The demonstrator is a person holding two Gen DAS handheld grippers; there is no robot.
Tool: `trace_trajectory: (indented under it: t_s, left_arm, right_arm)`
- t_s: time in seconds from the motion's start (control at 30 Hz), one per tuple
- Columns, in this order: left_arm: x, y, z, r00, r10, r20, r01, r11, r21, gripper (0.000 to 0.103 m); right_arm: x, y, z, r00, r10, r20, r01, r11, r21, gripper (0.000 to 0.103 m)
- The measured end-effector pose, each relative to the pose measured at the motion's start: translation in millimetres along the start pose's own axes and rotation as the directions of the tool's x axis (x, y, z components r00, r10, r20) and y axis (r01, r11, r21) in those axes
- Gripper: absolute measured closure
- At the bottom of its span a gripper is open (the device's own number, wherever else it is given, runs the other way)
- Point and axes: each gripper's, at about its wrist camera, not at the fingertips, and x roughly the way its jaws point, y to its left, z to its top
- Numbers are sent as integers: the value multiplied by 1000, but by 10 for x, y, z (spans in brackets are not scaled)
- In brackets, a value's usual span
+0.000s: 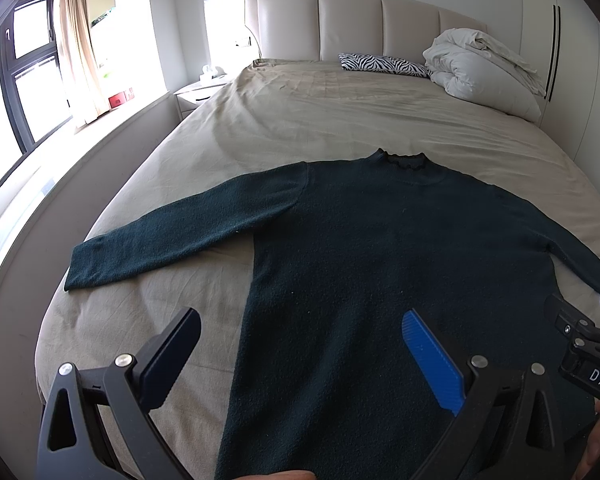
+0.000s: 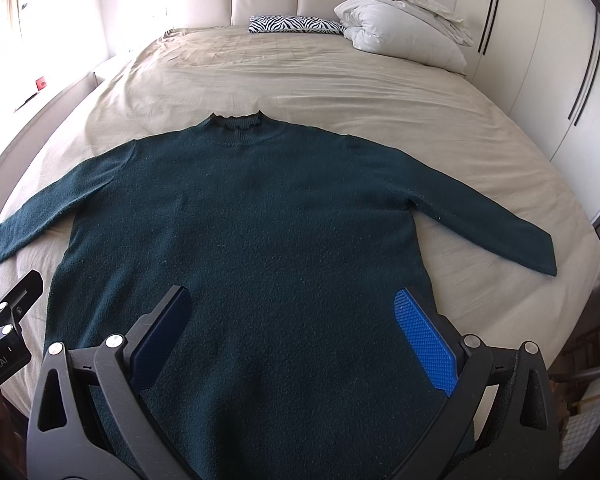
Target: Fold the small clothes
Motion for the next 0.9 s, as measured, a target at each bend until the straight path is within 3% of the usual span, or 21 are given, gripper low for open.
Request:
trace_trajectory:
  t_s: [0.33, 0.57, 0.7, 0.77, 0.83, 0.9]
  left_arm:
    - [116, 22, -76, 1000, 10, -20, -10, 1000, 6, 0]
    - [206, -50, -90, 998, -37, -55, 38, 999, 17, 0]
    - [287, -161, -119, 997, -26, -70, 29, 998, 46, 0]
    - [340, -170, -117, 995, -63, -82, 65, 997, 34, 0]
    - [422, -141, -108, 982, -153, -114, 153, 988, -15, 0]
    - [503, -143, -101, 971, -193, -140, 189, 981, -46, 0]
  right_arm:
    - [62, -32, 6, 1000, 2, -16, -2, 1000, 7, 0]
    - [169, -245, 35, 999, 25, -30, -23, 998, 55, 0]
    - [286, -769, 67, 996, 80, -26, -74, 981, 182, 0]
    - [362, -1196, 62, 994, 109, -16, -101, 956, 276, 0]
    - [444, -1716, 18, 990, 138, 18, -134, 910, 393, 0]
    - [546, -2300, -97, 987, 150, 52, -155, 838, 523, 0]
